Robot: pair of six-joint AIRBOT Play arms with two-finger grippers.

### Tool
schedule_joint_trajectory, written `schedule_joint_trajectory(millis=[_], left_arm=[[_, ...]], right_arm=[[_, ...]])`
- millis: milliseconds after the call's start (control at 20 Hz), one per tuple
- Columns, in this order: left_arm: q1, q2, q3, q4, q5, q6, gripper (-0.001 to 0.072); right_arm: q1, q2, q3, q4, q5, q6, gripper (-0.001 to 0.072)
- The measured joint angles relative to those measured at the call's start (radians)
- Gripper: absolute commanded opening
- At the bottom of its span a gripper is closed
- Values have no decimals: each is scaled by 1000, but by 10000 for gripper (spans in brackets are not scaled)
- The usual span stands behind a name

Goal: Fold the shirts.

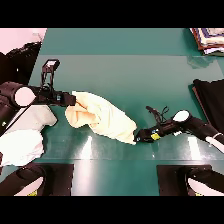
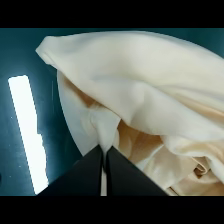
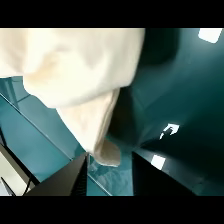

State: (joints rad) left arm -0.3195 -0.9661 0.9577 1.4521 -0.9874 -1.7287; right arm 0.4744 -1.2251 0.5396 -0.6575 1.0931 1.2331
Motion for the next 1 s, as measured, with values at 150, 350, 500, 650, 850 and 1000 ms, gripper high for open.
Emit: schedule_joint_trajectory(millis=[150, 350, 500, 650, 850, 1000], left_arm=[[0, 0, 0, 2, 0, 0, 23], [0, 0, 0, 2, 1, 0, 24], [0, 0, 0, 1, 2, 0, 23], [-1, 2, 16, 24, -10, 0, 23], [0, 3, 166, 226, -86, 1, 23], [0, 3, 359, 357, -107, 1, 23]], right_arm=[[26, 6, -3, 9, -44, -2, 244], [37, 44, -3, 5, -119, -5, 15], [40, 56, -4, 8, -139, -5, 13], [13, 82, 2, 2, -153, -5, 12], [-166, 190, 114, -108, -126, 25, 11], [-359, 294, 291, -202, -79, 45, 11]])
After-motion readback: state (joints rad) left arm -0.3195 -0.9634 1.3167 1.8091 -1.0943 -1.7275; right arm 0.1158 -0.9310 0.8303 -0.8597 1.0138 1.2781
